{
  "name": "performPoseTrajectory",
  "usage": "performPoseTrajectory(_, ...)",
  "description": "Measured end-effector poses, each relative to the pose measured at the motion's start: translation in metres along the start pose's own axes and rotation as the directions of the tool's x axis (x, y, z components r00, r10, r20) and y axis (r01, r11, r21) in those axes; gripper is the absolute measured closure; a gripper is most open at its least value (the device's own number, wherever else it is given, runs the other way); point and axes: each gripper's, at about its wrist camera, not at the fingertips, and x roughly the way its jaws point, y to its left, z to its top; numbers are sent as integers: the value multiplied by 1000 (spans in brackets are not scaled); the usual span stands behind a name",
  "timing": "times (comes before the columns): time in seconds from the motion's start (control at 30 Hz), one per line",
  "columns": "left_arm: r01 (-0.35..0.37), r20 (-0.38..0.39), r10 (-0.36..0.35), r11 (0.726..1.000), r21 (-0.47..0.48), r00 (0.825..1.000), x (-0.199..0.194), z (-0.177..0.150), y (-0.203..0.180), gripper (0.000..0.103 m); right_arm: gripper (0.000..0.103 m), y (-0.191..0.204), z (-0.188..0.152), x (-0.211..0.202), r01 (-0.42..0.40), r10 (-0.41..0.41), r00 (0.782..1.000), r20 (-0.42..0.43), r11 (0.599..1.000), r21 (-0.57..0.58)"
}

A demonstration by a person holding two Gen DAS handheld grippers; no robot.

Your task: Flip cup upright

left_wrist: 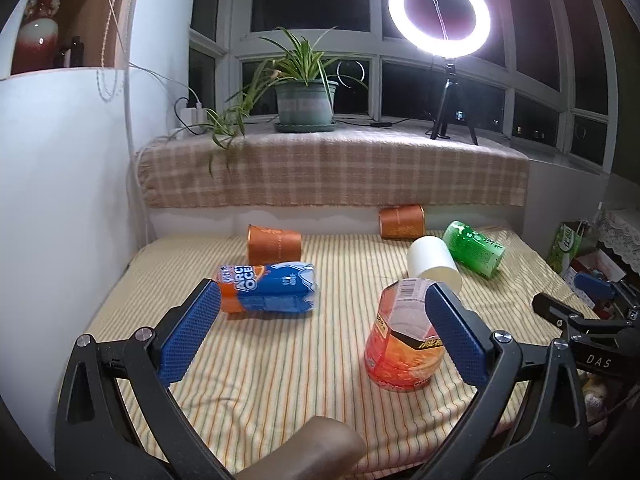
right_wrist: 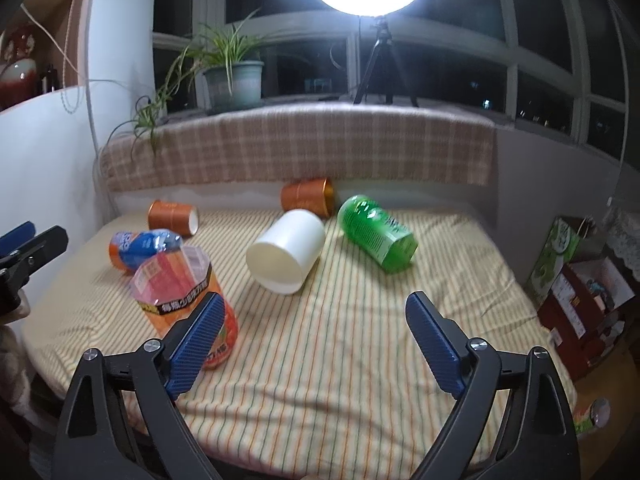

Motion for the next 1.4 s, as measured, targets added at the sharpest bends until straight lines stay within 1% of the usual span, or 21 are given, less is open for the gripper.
performPoseTrajectory(0.07,-8,5,8,1000,3,1000,-2,0,0,0,8,1,1,-2,15,-15,1000,24,1000,-4)
performPoseTrajectory(0.1,-11,6,11,1000,4,1000,-3,0,0,0,2,1,1,-3,20,-20,999,30,1000,-5)
performPoseTrajectory(0.13,-14,9,14,1000,6,1000,-4,0,0,0,1,1,1,-4,26,-25,999,41,1000,-6)
performPoseTrajectory(0.23,-19,10,19,1000,11,1000,-4,0,-2,0,1,2,1,-7,39,-39,997,66,999,-10)
performPoseTrajectory(0.33,-20,11,20,1000,10,1000,-5,0,-2,0,1,4,1,-8,40,-38,997,69,999,-22)
performPoseTrajectory(1.4,-36,22,36,999,9,999,-4,4,7,0,1,6,-1,-5,35,-33,998,45,999,-26)
